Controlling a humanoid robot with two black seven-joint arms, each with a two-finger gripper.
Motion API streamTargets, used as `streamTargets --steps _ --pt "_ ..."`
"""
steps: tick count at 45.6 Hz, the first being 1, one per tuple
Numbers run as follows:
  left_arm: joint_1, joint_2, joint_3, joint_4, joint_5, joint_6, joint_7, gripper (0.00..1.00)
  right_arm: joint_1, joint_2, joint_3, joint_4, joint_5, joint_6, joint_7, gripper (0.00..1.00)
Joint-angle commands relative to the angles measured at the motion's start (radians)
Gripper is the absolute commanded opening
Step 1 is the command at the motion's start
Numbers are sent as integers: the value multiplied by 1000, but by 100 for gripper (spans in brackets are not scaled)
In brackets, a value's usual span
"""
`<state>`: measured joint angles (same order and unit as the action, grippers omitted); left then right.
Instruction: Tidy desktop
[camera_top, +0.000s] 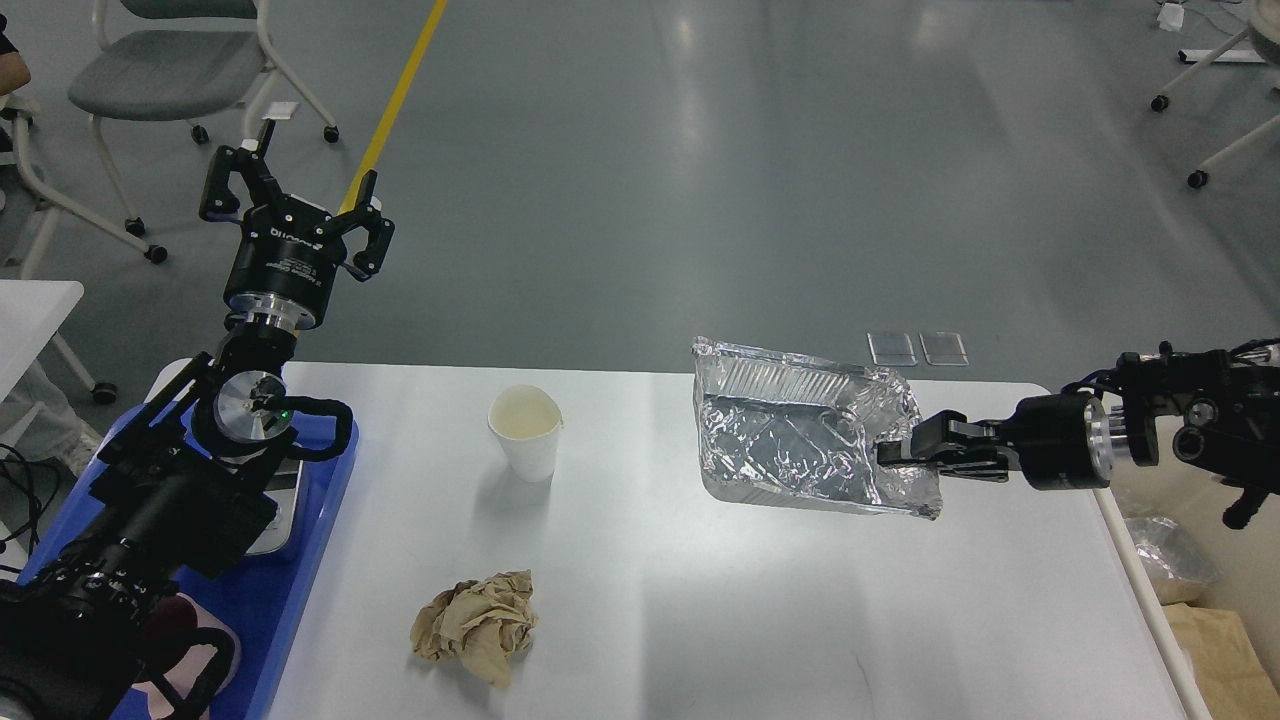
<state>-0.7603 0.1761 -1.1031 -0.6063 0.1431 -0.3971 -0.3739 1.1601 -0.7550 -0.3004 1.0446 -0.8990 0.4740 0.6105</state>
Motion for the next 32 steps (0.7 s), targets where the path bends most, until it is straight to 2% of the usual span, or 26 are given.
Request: streamTargets --steps 1,7,14,18,21,26,28,32 --pt "-13 43 147 -85 33 110 10 97 0 2 0 -2 0 0 0 0" --pt "-17 140 334 -205 41 149 10 97 -2 2 0 -3 -1 -3 0 0" --pt "-36 361 616 -423 98 241 1 97 -16 -7 -2 -2 -1 -6 0 0" --pt "-63 491 727 -547 151 259 -8 96 -20 -6 0 0 -1 -6 0 0" --pt "-70 609 775 -647 187 254 -36 94 -20 -1 0 0 -1 -8 0 0" --pt "-73 793 824 -757 263 230 -135 94 -20 3 1 0 -1 -15 0 0" --pt "-73 844 832 -774 303 210 -149 94 -20 5 3 0 -1 -15 -1 0" --pt "-73 919 838 -791 377 178 -149 95 -20 20 1 -2 -3 -20 -2 0"
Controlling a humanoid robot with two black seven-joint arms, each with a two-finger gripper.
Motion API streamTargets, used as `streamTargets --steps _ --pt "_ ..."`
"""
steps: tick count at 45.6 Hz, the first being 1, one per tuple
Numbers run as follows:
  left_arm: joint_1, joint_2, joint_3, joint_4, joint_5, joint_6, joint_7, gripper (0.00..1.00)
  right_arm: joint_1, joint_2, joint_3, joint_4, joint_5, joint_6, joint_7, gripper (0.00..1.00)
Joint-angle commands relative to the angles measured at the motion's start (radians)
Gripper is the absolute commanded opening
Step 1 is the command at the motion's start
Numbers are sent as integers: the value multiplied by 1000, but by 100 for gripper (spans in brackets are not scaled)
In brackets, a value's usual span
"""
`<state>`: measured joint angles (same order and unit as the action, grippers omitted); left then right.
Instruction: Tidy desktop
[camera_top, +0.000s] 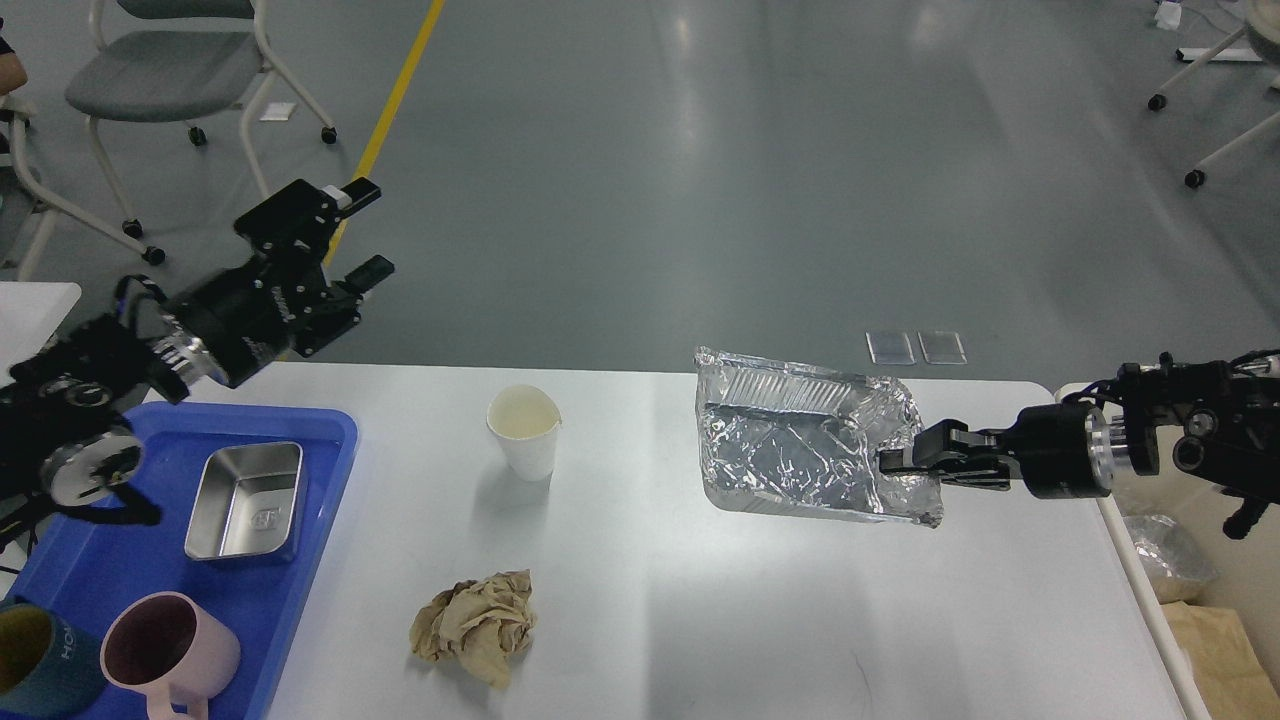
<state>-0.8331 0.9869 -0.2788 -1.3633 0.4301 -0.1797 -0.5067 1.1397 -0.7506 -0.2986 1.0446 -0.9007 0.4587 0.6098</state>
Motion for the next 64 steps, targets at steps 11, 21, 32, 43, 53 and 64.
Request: streamTargets --steps 11,21,32,43,53,64 --pt "0 246 3 -42 136 -46 -62 95 -2 30 -4 -3 -1 -22 -1 0" --pt "11 257 13 -57 58 -96 -69 96 -2 30 -4 -1 -1 -23 -2 0" --pt "-1 292 6 -60 50 -90 26 98 -2 28 -2 2 -1 -25 -2 0" --pt "-127 325 -5 -100 295 -99 457 98 -2 33 -1 2 -1 -28 -4 0" --pt "-144 334 9 -181 368 -155 740 97 0 34 -1 2 -1 -28 -4 0" --pt "-149 372 9 -215 371 -340 735 96 -2 45 -1 0 -1 -28 -4 0"
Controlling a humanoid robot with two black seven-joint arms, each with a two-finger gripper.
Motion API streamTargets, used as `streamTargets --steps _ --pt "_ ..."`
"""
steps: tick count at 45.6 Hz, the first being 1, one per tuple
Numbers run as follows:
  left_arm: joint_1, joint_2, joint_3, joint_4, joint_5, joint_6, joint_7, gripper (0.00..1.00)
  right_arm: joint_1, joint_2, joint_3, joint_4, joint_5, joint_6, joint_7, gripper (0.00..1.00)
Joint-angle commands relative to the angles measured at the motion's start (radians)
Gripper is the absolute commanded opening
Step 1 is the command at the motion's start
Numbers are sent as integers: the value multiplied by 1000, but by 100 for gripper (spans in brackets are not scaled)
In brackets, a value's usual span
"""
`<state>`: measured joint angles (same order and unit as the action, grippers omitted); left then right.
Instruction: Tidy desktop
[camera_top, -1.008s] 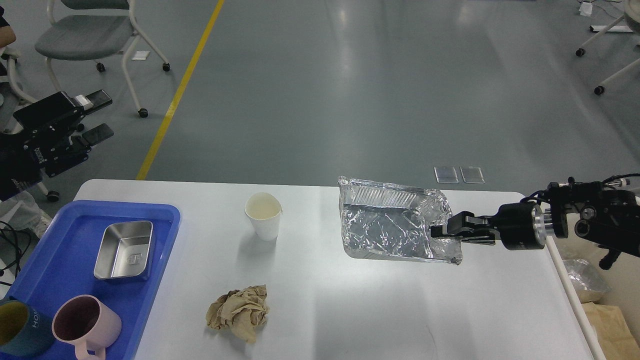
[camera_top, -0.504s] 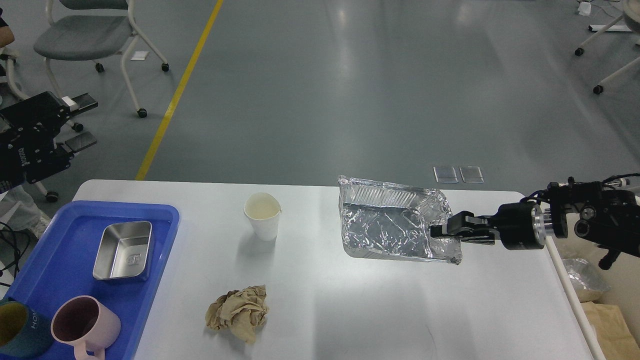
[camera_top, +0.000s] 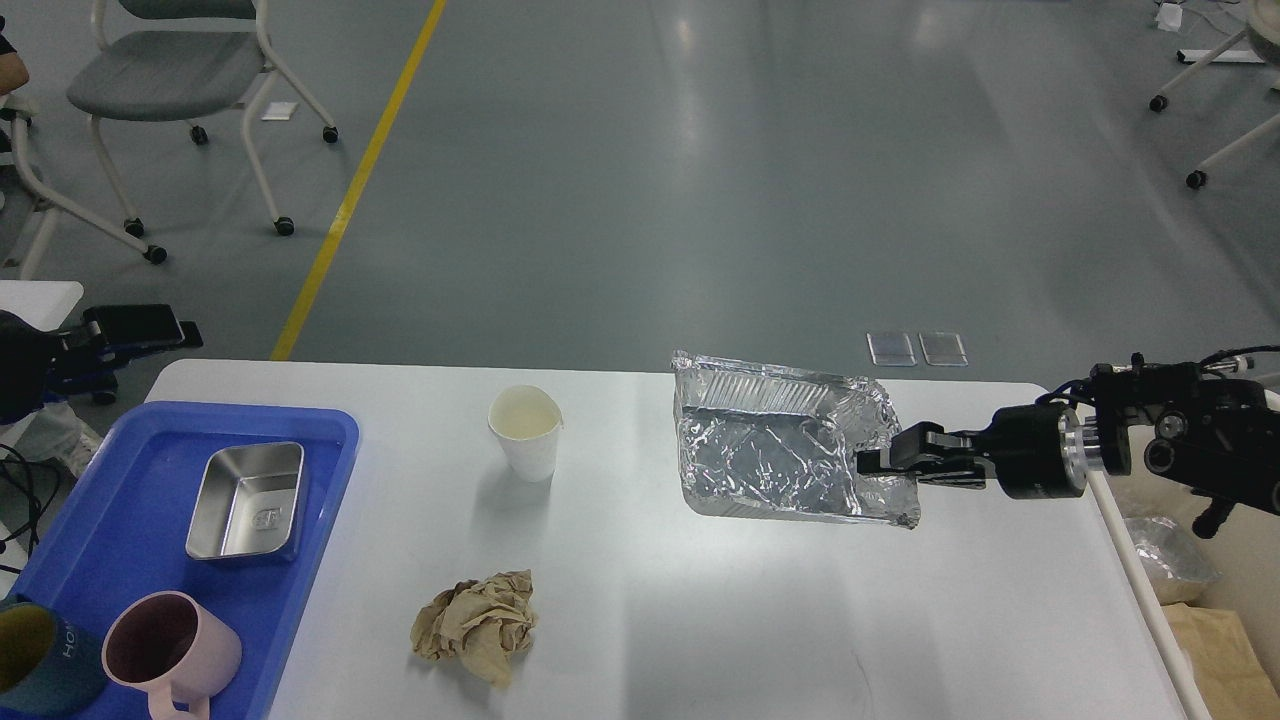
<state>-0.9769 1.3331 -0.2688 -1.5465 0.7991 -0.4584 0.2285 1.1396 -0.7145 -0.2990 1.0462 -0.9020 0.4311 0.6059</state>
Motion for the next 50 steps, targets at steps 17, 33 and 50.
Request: streamTargets --steps 17,33,50 --pt "-6 135 8 -214 84 -74 0 90 -1 26 -3 -5 0 -9 0 0" --pt "-13 155 8 -204 97 -60 2 90 -4 27 -3 -8 0 -11 0 0" --pt "-6 -288 69 209 190 53 0 90 -14 38 -5 -11 2 -17 -3 0"
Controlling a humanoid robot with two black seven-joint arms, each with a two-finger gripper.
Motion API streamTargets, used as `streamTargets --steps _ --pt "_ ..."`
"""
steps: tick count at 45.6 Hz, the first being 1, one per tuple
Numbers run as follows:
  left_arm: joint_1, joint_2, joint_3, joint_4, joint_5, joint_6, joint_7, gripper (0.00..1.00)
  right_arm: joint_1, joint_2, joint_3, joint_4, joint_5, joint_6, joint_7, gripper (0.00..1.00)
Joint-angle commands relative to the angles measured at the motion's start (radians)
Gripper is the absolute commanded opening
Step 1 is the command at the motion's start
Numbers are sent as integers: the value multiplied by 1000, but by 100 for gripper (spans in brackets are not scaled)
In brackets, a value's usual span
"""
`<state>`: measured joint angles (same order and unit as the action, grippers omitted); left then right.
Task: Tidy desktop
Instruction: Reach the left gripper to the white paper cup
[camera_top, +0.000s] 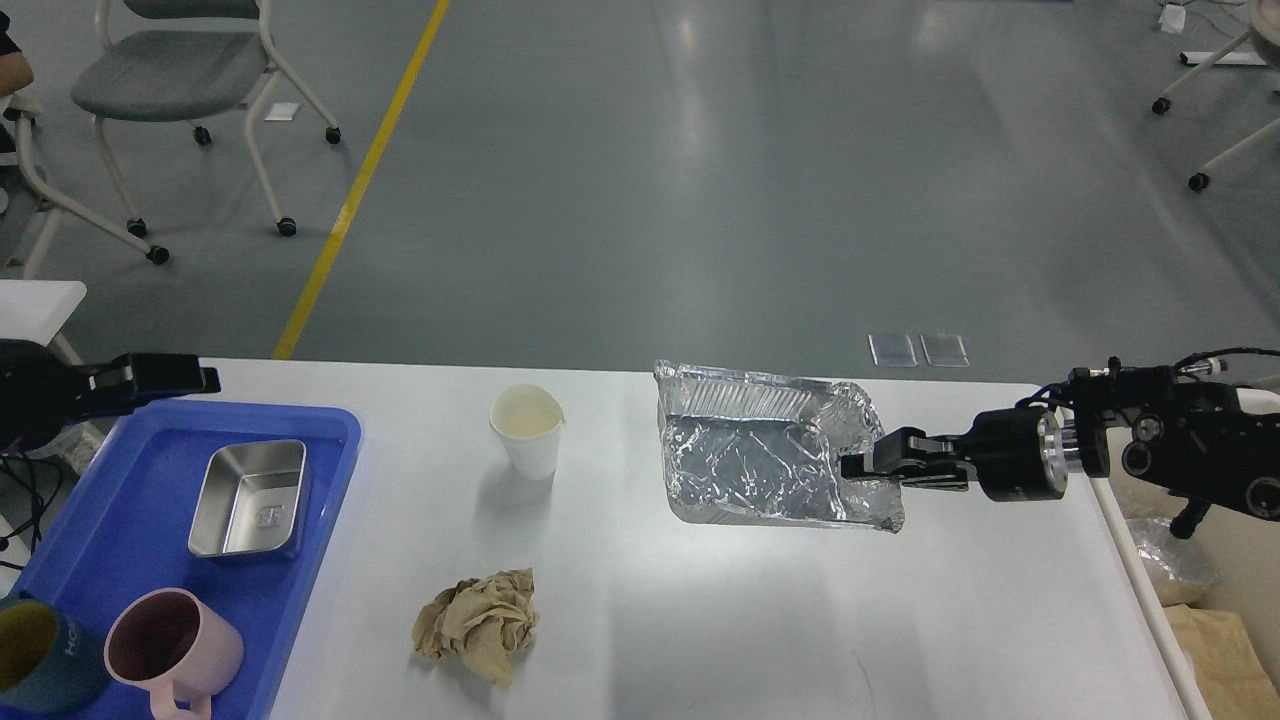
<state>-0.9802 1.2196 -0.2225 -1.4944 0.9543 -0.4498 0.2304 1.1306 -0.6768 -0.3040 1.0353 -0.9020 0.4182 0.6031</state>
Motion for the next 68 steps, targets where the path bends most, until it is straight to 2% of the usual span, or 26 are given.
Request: streamTargets --steps 1,6,13,20,28,32,38,46,57,63,68 --pt "-2 -213 23 190 41 49 0 90 -5 0 0 0 2 -4 0 0" --pt "-8 -382 25 319 63 59 -2 90 -5 -1 0 0 2 -4 -2 0" --pt "-20 -540 25 431 64 59 -2 90 -5 -6 -1 0 2 -4 -2 0" --pt "-78 -646 100 485 135 65 -2 90 -6 -7 -1 2 2 -4 -2 0" --pt "-135 -762 207 557 136 141 -3 89 -8 0 -1 0 2 -4 -2 0" --pt "-140 -813 244 612 135 154 -5 87 -8 0 -1 0 2 -4 -2 0" --pt "-127 -897 264 704 138 155 -43 86 -8 3 -1 -1 2 -4 -2 0" --pt "-106 -972 273 784 144 155 -91 85 -8 14 -1 -9 2 -4 -2 0" --pt "-98 -1026 273 829 142 154 -94 83 -11 11 -1 -11 2 -4 -2 0" --pt "-98 -1025 273 829 142 145 -94 76 -17 8 -1 -11 2 -4 -2 0" --pt "-98 -1019 272 829 141 112 -92 66 -18 6 -1 -11 2 -4 -2 0"
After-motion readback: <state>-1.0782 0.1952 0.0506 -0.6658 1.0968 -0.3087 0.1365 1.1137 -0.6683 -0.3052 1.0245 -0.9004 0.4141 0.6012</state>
